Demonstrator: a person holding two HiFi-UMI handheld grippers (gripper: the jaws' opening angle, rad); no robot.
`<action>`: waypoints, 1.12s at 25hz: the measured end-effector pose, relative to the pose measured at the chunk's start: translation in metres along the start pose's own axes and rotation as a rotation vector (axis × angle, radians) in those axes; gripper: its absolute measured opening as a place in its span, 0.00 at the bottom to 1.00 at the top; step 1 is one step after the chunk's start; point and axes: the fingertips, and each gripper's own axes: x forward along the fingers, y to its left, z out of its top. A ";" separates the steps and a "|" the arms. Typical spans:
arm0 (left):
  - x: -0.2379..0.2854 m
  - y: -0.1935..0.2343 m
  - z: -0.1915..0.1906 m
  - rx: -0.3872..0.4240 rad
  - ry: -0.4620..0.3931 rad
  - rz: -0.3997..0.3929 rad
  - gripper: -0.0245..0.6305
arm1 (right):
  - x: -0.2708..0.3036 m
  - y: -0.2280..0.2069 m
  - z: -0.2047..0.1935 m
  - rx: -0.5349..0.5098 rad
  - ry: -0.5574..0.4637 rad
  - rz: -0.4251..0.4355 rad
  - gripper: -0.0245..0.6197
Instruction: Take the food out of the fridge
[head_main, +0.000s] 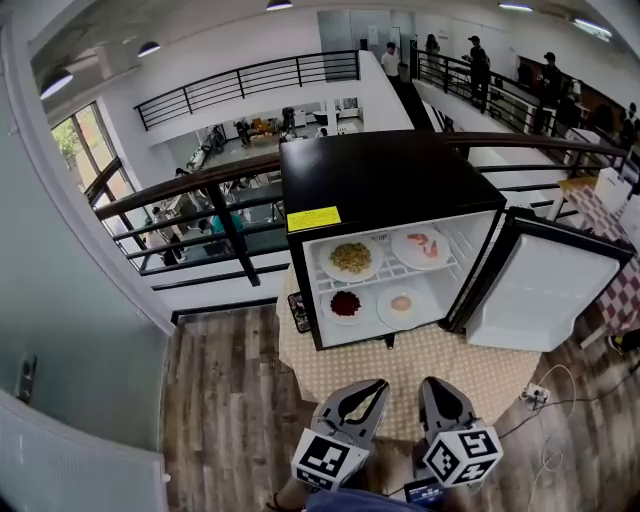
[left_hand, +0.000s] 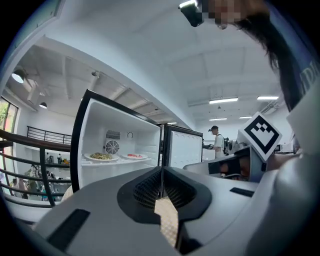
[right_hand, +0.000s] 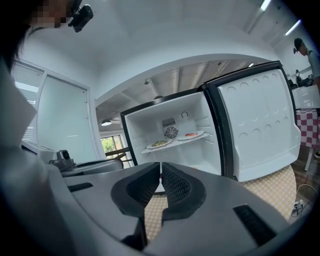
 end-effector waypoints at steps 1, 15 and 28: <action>0.005 0.007 -0.001 -0.004 0.007 -0.010 0.07 | 0.009 -0.002 0.001 0.006 0.003 -0.009 0.07; 0.054 0.075 -0.014 0.015 0.062 -0.190 0.07 | 0.086 -0.030 0.016 0.083 -0.018 -0.173 0.07; 0.090 0.081 -0.010 -0.004 0.042 -0.237 0.07 | 0.104 -0.059 0.035 0.117 -0.047 -0.181 0.07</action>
